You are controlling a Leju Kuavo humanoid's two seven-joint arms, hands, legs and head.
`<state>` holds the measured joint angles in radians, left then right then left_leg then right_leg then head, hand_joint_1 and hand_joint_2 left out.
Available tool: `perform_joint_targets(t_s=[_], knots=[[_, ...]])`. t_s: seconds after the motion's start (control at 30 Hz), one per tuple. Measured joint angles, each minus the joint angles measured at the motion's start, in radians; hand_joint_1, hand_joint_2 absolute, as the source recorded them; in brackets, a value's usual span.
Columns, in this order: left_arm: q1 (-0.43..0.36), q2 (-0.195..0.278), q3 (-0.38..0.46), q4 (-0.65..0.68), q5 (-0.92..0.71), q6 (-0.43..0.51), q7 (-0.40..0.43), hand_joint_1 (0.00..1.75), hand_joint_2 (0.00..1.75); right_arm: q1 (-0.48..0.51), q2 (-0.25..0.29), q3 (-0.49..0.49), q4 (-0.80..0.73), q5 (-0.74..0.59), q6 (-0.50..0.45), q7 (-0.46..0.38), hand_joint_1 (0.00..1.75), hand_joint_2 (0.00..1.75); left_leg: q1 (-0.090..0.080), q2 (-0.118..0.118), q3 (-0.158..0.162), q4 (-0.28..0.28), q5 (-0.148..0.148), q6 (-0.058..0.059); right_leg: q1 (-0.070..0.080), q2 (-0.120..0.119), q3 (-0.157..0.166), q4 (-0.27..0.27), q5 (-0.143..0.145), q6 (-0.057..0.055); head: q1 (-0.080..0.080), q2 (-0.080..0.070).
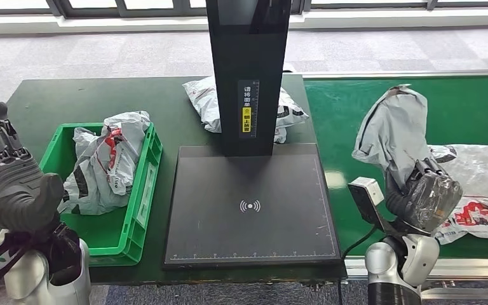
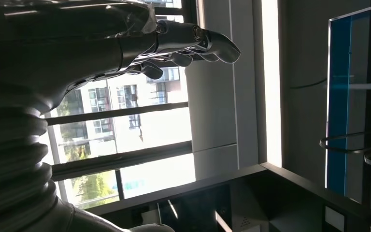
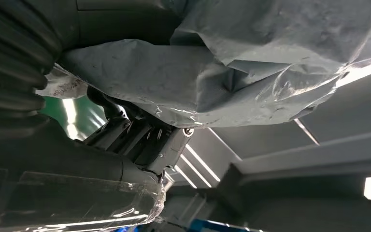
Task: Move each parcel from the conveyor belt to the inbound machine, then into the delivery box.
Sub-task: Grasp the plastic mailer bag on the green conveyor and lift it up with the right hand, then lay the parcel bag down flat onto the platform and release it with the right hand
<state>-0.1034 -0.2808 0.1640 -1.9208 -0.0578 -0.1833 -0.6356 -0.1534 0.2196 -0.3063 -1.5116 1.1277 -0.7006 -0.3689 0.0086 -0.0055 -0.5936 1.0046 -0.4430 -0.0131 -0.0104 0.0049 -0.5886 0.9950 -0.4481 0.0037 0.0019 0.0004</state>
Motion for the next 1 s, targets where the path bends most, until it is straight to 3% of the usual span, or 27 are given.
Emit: perform_joint_targets(t_s=[0.17,0.5,0.67,0.83,1.0], knots=[[-0.007,0.0,-0.001,0.011,0.004,0.002,-0.002,0.0,1.75,0.004,0.05,0.0,-0.085,-0.015,0.0,-0.03,1.75,1.75,0.001,0.0,0.0,0.0,0.0,0.0,0.0,0.0,0.001,0.0,0.0,0.0,0.0,0.0],[-0.014,0.0,-0.001,0.022,0.005,0.002,-0.003,0.0,1.75,0.012,0.077,0.0,-0.136,-0.02,0.0,-0.037,1.75,1.75,0.0,0.0,0.0,0.0,0.0,0.0,-0.001,0.0,0.0,0.0,0.0,0.0,0.0,0.0],[-0.023,0.001,-0.004,0.032,0.007,0.003,-0.008,0.0,1.75,0.013,0.087,0.006,-0.155,-0.115,0.016,-0.158,1.75,1.75,0.0,0.0,0.0,0.0,0.0,0.0,0.0,0.0,0.001,0.0,0.0,0.0,0.0,0.0],[-0.043,0.005,-0.018,0.051,0.007,0.005,-0.014,0.0,1.75,0.009,0.067,0.151,-0.102,-0.107,0.089,-0.043,1.75,1.75,0.0,0.0,0.0,0.0,0.0,0.0,0.0,0.0,0.001,0.0,0.0,0.0,0.0,0.0],[-0.065,0.013,-0.043,0.078,0.009,0.012,-0.016,0.0,1.75,-0.03,0.052,0.322,0.052,-0.143,0.138,-0.008,1.75,1.75,0.001,0.0,0.0,0.0,0.001,-0.002,0.001,0.0,0.001,0.001,0.0,-0.001,0.0,0.0]])
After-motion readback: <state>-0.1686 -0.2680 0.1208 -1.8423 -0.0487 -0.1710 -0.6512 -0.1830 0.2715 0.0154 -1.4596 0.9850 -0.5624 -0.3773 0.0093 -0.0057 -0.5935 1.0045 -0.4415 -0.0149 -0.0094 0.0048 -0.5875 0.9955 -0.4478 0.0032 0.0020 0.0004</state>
